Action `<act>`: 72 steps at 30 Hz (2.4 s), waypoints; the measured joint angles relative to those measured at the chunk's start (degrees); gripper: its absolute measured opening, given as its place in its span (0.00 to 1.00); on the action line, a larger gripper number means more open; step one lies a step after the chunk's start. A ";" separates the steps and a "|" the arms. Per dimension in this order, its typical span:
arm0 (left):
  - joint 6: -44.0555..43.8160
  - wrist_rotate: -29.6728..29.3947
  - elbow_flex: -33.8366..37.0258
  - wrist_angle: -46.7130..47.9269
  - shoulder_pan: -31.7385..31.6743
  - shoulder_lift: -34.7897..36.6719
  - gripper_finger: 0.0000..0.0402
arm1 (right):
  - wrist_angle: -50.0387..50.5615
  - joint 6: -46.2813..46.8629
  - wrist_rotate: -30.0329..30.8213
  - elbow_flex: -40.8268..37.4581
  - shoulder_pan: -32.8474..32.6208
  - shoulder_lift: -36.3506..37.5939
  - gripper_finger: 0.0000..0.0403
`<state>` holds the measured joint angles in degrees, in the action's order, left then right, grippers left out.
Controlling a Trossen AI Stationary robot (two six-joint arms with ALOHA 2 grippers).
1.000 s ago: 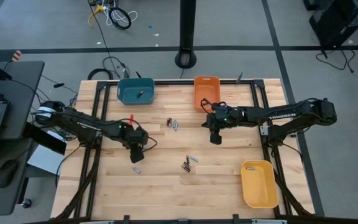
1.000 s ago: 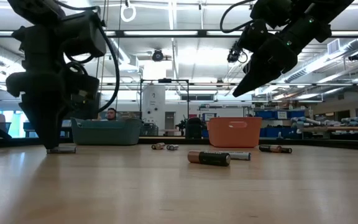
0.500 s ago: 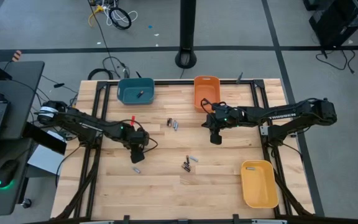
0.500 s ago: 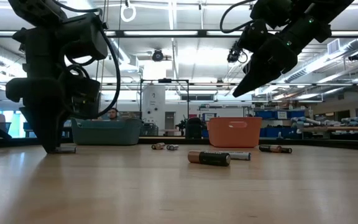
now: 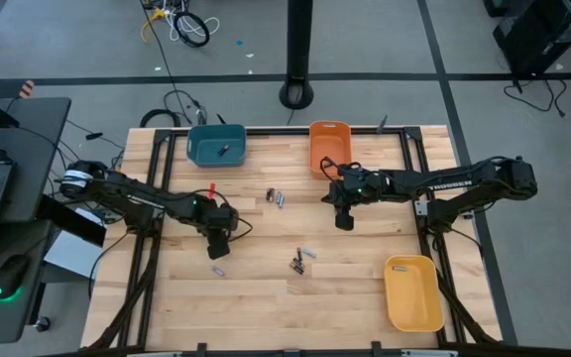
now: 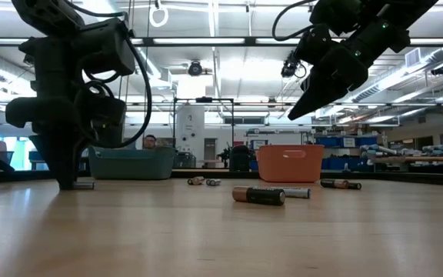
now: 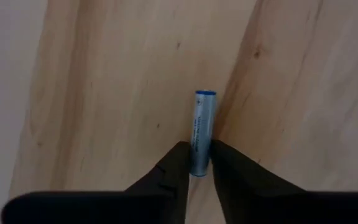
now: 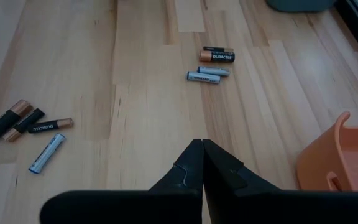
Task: Sort batteries
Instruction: Put the silver battery into the yellow bin
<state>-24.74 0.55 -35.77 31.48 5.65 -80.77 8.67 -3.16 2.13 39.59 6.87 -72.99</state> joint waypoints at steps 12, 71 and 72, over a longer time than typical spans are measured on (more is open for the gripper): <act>0.56 1.11 -0.02 -0.34 0.02 0.00 0.12 | -0.01 0.00 -0.02 0.00 0.00 0.00 0.03; 23.04 12.20 -3.04 -75.56 -15.78 0.00 0.11 | -53.00 8.57 -6.36 -7.13 1.42 -0.02 0.36; 23.04 12.21 -3.04 -75.86 -15.78 0.00 0.11 | -53.73 9.02 -6.36 -7.10 1.42 -0.02 0.38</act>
<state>-1.70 12.75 -38.81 -44.38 -10.13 -80.77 -45.05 5.86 -4.23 32.50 8.29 -73.01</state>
